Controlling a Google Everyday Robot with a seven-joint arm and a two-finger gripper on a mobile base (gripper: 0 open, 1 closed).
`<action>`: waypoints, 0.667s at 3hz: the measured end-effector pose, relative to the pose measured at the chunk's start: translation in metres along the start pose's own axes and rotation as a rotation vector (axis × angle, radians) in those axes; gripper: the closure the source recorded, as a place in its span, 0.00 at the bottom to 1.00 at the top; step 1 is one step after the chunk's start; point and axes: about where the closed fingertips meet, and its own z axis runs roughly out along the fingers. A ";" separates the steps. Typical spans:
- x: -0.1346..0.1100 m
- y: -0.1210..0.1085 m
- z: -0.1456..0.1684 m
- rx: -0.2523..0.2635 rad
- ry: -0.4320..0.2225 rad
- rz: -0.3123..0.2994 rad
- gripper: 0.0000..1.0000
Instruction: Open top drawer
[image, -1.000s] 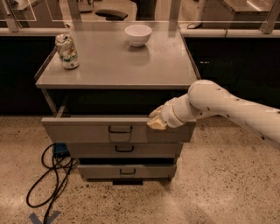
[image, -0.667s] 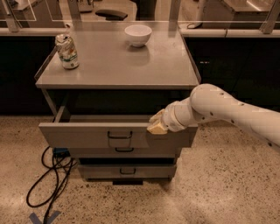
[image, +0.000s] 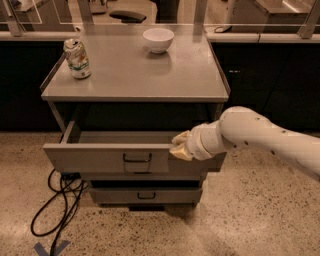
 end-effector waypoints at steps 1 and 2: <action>-0.002 -0.001 -0.002 0.000 0.000 0.000 1.00; 0.008 0.020 -0.009 0.014 0.007 0.017 1.00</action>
Offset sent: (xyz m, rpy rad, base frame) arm -0.3459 -0.0561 -0.0682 -0.0306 0.0300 -0.3387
